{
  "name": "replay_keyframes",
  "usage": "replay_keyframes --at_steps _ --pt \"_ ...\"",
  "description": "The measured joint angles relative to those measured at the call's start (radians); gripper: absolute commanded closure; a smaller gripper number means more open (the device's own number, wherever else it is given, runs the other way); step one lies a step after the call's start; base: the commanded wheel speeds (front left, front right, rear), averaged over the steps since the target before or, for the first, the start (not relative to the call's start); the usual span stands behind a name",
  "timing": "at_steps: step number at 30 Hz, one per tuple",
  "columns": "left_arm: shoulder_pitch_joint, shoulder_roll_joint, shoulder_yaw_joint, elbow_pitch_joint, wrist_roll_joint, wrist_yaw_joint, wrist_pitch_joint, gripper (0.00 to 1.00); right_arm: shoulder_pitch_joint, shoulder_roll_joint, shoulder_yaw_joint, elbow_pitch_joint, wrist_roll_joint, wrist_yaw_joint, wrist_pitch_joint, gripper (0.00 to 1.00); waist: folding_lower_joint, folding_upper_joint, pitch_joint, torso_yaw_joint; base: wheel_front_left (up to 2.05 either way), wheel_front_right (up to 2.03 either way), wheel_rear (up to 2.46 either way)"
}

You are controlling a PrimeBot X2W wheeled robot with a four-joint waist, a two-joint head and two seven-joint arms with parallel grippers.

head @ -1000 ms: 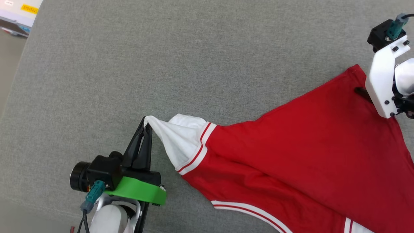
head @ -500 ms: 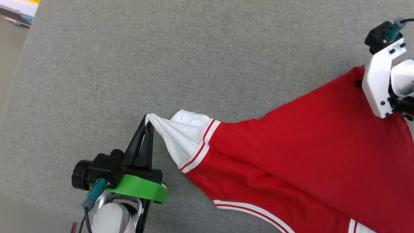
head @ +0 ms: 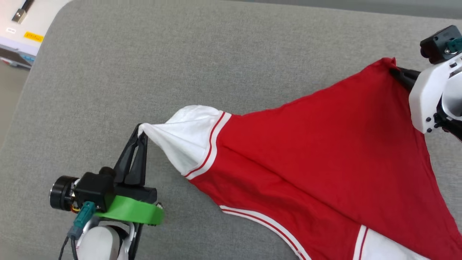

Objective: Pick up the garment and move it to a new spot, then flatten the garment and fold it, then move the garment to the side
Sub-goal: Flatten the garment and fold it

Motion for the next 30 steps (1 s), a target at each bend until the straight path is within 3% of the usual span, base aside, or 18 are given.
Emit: replay_keyframes --at_steps 6,16,23,30 --pt "-0.062 0.055 0.023 -0.041 -0.009 -0.016 0.012 1.00 0.015 -0.014 -0.088 -0.063 -0.001 0.000 -0.093 1.00 0.0000 0.0000 -0.060 -0.039 0.00 0.00 0.00" --pt "-0.402 0.165 0.006 -0.109 -0.047 -0.043 0.099 1.00 0.004 0.024 -0.310 -0.159 -0.074 0.000 -0.152 1.00 0.0000 0.0000 -0.097 -0.112 0.00 0.00 0.00" --pt "-0.710 0.221 -0.067 -0.077 -0.086 -0.048 0.158 1.00 -0.078 0.081 -0.440 -0.215 -0.143 0.000 -0.141 1.00 0.0000 0.0000 -0.055 -0.131 0.00 0.00 0.00" --pt "-1.035 0.257 -0.141 0.035 -0.147 -0.052 0.196 1.00 -0.257 0.117 -0.505 -0.220 -0.215 0.000 -0.096 1.00 0.0000 0.0000 0.033 -0.142 0.00 0.00 0.00"
